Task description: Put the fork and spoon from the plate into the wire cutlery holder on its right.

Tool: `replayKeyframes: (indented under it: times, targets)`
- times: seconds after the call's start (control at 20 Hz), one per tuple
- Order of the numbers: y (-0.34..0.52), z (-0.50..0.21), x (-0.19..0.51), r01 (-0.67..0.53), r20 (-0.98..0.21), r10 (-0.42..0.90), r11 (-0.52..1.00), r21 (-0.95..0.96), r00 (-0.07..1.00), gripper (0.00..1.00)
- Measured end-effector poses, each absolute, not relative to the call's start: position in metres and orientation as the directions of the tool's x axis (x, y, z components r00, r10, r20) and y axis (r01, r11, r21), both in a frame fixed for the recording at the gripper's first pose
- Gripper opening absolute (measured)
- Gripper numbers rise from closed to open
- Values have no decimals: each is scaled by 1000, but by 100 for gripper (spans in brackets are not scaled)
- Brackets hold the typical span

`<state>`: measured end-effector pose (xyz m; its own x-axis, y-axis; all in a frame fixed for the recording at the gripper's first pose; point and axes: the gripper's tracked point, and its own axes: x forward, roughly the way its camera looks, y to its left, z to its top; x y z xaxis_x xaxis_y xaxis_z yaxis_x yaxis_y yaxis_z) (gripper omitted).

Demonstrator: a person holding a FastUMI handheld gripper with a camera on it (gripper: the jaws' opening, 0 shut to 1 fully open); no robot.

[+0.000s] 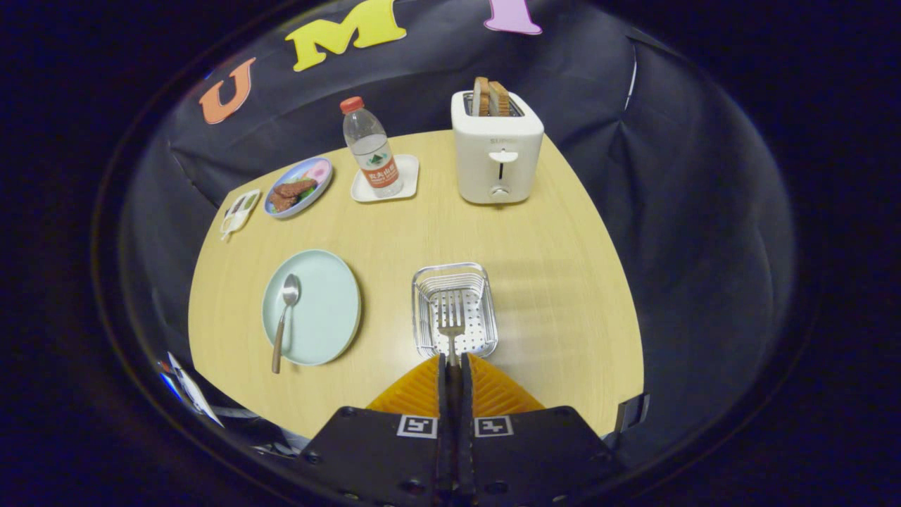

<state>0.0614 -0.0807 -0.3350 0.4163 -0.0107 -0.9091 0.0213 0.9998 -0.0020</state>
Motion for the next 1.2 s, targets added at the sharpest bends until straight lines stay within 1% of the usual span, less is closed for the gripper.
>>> replayKeyframes:
  times: [0.05, 0.25, 0.4, 0.5, 0.55, 0.6, 0.7, 0.8, 0.85, 1.0, 1.2]
  targets:
    - [-81, -338, 62, 28, -916, -15, 1000, -4, 400, 8]
    - [-80, -340, 70, 63, -938, -17, 998, 5, 346, 7]
    - [-80, -341, 80, 71, -929, -23, 997, 4, 370, 5]
    - [-77, -332, 81, 67, -920, -18, 998, 9, 392, 11]
    - [-71, -332, 83, 59, -914, -1, 998, 25, 406, 19]
    - [-66, -330, 84, 50, -907, 11, 998, 35, 422, 25]
    - [-52, -324, 89, 5, -882, 49, 998, 58, 469, 56]
    - [-40, -319, 93, -34, -854, 57, 998, 46, 518, 88]
    - [-35, -314, 95, -40, -841, 48, 999, 31, 539, 97]
    - [-14, -308, 99, -62, -816, 35, 998, -1, 576, 97]
    - [23, -317, 95, -96, -822, 55, 995, 0, 566, 97]
